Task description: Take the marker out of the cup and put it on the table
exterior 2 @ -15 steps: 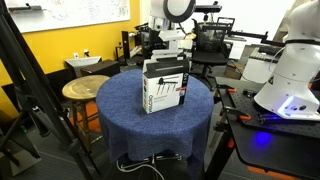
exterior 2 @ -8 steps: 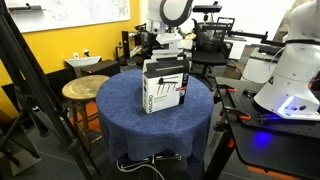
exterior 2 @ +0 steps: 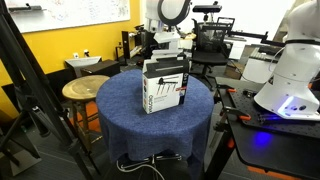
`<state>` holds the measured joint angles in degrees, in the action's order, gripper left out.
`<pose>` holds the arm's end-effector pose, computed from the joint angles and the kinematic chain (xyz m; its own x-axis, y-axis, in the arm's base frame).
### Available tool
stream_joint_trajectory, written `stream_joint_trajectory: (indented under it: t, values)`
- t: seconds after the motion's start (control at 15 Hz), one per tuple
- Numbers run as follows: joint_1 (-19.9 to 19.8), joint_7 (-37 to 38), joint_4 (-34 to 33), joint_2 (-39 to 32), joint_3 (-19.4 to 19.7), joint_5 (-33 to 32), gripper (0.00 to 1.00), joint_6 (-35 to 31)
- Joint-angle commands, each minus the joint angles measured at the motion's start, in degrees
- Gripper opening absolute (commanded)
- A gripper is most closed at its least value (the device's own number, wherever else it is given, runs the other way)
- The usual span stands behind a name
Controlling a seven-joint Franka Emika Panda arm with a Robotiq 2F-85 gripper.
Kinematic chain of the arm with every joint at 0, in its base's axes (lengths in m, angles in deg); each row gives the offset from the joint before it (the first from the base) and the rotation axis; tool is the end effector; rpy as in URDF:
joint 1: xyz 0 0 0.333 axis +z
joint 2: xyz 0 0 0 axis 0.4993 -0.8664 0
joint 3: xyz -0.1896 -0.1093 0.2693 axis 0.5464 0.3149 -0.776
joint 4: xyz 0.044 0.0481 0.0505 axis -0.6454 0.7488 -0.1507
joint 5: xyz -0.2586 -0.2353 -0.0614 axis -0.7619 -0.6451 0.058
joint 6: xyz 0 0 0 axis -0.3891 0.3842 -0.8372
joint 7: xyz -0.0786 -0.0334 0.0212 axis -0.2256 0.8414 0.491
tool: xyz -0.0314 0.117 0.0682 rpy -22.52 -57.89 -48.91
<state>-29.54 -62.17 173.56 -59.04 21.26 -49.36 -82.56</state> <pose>0.5621 -0.0675 0.2699 0.8499 -0.5077 0.1413 -0.5121 -0.8589 -0.0062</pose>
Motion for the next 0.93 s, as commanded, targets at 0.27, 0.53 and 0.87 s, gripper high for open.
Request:
stream_joint_trajectory:
  t: [0.27,0.53,0.87]
  values:
    - [1.7,0.8,1.0,1.6,0.9,-0.4,0.04,-0.7]
    - [1.8,0.4,2.1,3.6,0.8,-0.5,0.04,-1.0]
    - [2.0,0.7,3.5,6.7,0.8,-1.5,0.04,-0.9]
